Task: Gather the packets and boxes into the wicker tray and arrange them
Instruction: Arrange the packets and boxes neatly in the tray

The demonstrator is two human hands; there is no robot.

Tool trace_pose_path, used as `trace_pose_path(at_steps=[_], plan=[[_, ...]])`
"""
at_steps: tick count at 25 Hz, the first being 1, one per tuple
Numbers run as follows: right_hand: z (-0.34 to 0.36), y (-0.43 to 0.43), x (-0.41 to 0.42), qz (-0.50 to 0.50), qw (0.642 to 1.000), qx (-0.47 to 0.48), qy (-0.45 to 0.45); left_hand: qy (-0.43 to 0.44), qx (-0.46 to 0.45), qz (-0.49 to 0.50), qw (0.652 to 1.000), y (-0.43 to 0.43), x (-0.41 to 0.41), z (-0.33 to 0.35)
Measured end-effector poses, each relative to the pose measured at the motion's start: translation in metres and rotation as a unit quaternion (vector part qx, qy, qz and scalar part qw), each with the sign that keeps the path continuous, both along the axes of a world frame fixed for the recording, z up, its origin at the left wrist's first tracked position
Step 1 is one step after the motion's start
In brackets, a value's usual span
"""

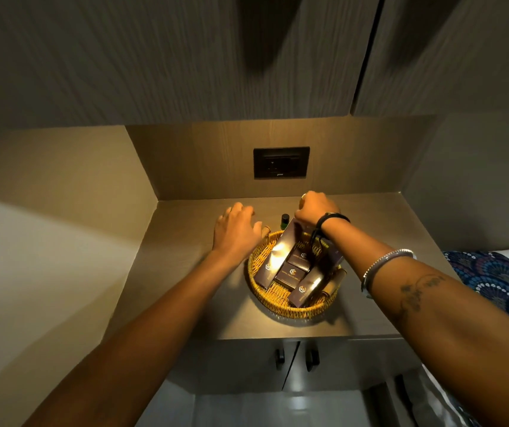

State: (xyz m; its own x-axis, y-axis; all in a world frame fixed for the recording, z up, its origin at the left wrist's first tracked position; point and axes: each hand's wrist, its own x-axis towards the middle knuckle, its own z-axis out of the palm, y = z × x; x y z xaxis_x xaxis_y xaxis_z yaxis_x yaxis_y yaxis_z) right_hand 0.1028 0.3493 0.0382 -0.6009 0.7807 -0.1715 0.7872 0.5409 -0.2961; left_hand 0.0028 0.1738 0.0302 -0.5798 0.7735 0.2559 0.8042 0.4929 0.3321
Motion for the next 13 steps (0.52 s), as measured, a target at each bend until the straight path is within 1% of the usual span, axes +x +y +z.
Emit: trace_pose_path(at_steps=[2,5,10,13], plan=[[-0.004,0.005,-0.011,0.023,0.999,-0.022,-0.016,0.018,-0.033,-0.011,0.999,0.0,-0.012,-0.002],[-0.017,0.012,-0.021,0.044,0.997,-0.045,-0.045,0.023,-0.054,-0.011,0.998,0.0,-0.025,-0.007],[-0.029,0.017,-0.036,0.055,0.996,-0.064,-0.042,-0.01,-0.092,-0.004,0.996,-0.002,-0.031,-0.019],[-0.029,0.017,-0.039,0.063,0.997,-0.042,-0.03,-0.019,-0.094,-0.012,0.995,-0.002,-0.031,-0.023]])
